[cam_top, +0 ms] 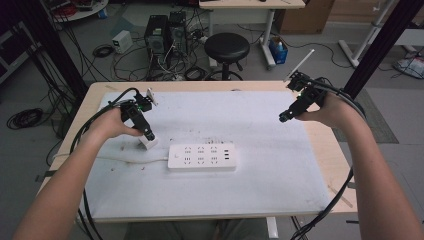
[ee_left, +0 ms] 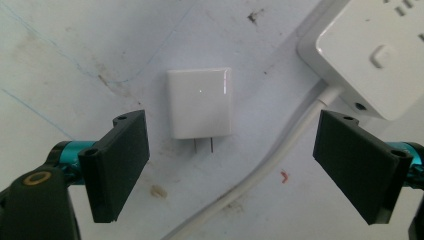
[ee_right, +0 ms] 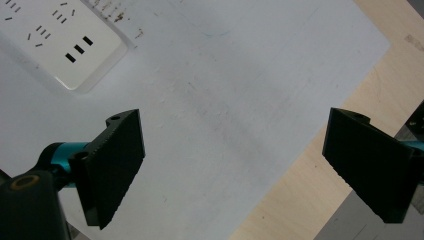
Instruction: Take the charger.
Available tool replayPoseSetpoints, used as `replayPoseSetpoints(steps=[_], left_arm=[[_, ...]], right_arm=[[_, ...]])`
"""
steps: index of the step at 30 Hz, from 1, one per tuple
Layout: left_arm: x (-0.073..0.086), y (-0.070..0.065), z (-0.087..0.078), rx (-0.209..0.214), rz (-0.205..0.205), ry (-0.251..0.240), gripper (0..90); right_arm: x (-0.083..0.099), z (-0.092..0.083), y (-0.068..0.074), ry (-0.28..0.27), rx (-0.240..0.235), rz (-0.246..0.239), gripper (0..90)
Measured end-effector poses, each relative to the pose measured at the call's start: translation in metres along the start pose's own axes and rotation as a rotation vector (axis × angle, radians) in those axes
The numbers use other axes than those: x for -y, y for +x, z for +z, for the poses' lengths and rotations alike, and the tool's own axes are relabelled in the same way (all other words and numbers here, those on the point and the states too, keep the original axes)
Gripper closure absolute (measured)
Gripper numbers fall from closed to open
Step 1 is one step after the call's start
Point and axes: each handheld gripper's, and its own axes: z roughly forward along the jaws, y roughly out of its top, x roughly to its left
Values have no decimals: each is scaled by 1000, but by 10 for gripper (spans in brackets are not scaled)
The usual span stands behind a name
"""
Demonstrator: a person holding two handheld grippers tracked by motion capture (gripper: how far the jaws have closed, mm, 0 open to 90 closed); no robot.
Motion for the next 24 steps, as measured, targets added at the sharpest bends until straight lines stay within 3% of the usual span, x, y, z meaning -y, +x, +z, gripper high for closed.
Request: replayPoseSetpoints(steps=[9, 18, 24], left_arm=[[-2, 9, 33, 17, -39, 62, 149], [0, 14, 49, 8, -62, 75, 182], [-2, 15, 57, -12, -55, 91, 223]], right_arm=[[2, 1, -1, -5, 5, 8, 93], [4, 4, -2, 0, 5, 13, 93], [3, 5, -3, 6, 6, 7, 93]])
